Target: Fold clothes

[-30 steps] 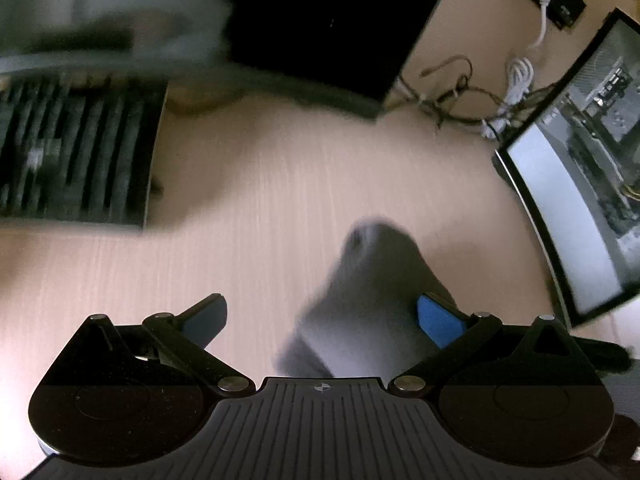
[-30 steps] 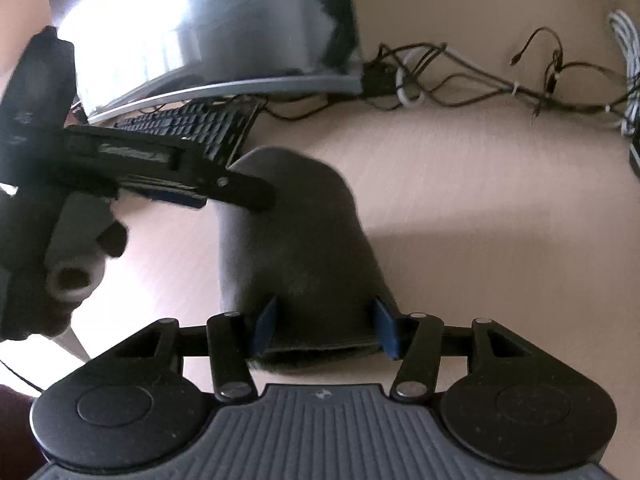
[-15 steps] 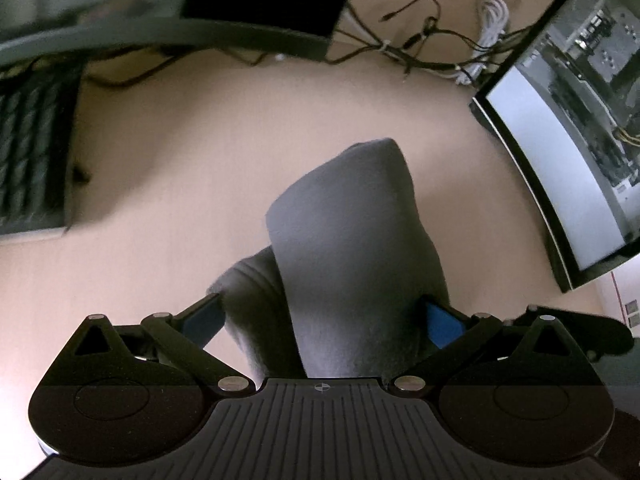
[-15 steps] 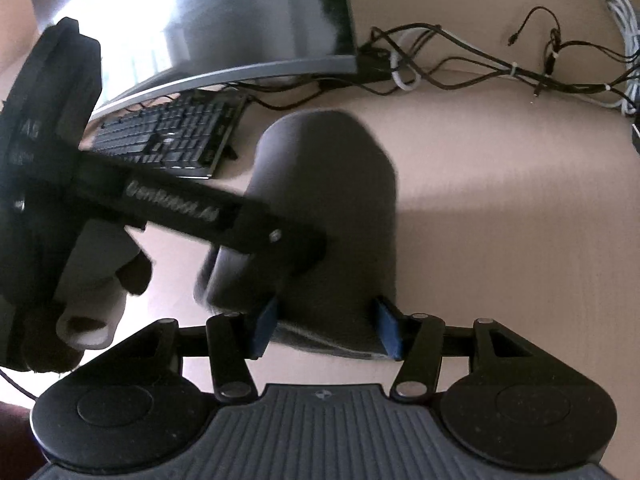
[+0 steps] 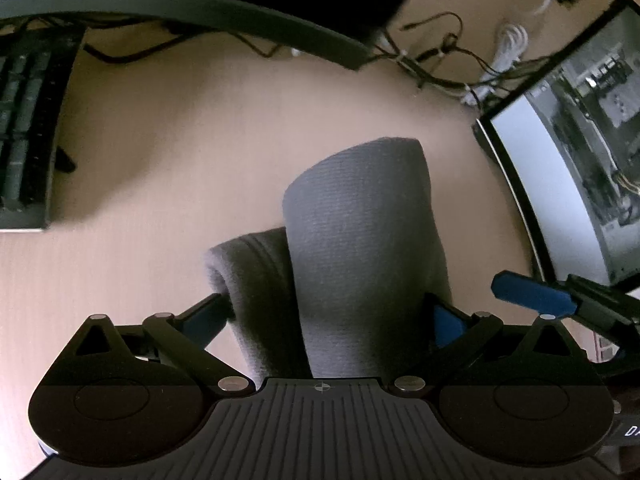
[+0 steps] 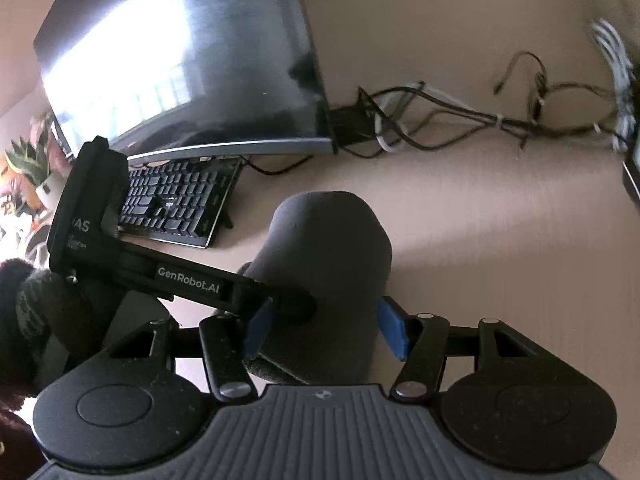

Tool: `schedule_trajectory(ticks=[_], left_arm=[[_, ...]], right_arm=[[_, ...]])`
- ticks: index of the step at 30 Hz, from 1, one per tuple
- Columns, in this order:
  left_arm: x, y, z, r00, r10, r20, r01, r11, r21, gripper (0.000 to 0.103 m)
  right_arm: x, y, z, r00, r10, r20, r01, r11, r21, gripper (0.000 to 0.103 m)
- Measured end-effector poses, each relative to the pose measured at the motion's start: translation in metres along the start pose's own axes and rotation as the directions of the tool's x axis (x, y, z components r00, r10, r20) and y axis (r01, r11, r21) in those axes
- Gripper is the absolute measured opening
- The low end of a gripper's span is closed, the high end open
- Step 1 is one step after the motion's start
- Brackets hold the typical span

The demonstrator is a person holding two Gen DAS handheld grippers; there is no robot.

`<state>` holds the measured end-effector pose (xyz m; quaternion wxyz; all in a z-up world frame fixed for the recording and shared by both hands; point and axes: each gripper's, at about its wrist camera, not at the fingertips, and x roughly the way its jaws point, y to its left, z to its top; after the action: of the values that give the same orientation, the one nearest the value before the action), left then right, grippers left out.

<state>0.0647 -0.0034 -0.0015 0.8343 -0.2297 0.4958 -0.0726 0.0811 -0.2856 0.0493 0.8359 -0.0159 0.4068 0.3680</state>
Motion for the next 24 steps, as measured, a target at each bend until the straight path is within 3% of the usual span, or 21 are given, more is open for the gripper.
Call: schedule_trajectory(ticks=[2,4,5,8,11,13,15,19,24], left_arm=[[-0.003,0.002,0.001,1.000,0.015,0.007,-0.015,1.000,0.015,0.103],[-0.004,0.003,0.000,1.000,0.019,0.010,-0.020,0.999,0.030,0.103],[-0.003,0.004,0.000,1.000,0.015,0.008,-0.015,1.000,0.027,0.103],[0.000,0.005,0.001,1.000,0.001,0.002,-0.002,1.000,0.022,0.103],[0.001,0.005,0.002,1.000,-0.002,-0.006,0.002,0.999,0.037,0.103],[0.001,0.006,0.003,1.000,-0.005,-0.012,0.006,0.999,0.044,0.103],[0.002,0.007,0.004,1.000,-0.010,-0.017,0.010,0.999,0.049,0.103],[0.001,0.007,0.004,1.000,-0.007,-0.018,0.008,0.998,0.056,0.103],[0.002,0.007,0.006,1.000,-0.003,-0.018,0.004,0.998,0.063,0.103]], right_arm=[[0.001,0.000,0.005,0.999,0.031,-0.021,-0.031,0.999,-0.019,0.059],[-0.002,-0.004,0.011,0.999,0.044,-0.027,-0.045,0.997,-0.059,0.066],[-0.004,-0.006,0.014,0.999,0.043,-0.023,-0.045,0.996,-0.074,0.072],[-0.015,-0.017,0.028,0.999,0.038,0.016,-0.037,0.997,-0.069,0.074],[-0.014,-0.027,0.046,0.995,0.015,0.098,-0.013,1.000,-0.021,0.072],[0.000,-0.030,0.056,0.992,-0.004,0.125,0.003,1.000,0.008,0.062],[0.023,-0.032,0.061,0.994,0.011,0.111,-0.017,0.998,0.054,0.057],[0.076,-0.038,0.050,0.997,0.065,-0.043,-0.056,0.984,0.170,0.055],[0.089,-0.051,0.045,0.994,0.084,-0.068,-0.066,0.968,0.240,0.062]])
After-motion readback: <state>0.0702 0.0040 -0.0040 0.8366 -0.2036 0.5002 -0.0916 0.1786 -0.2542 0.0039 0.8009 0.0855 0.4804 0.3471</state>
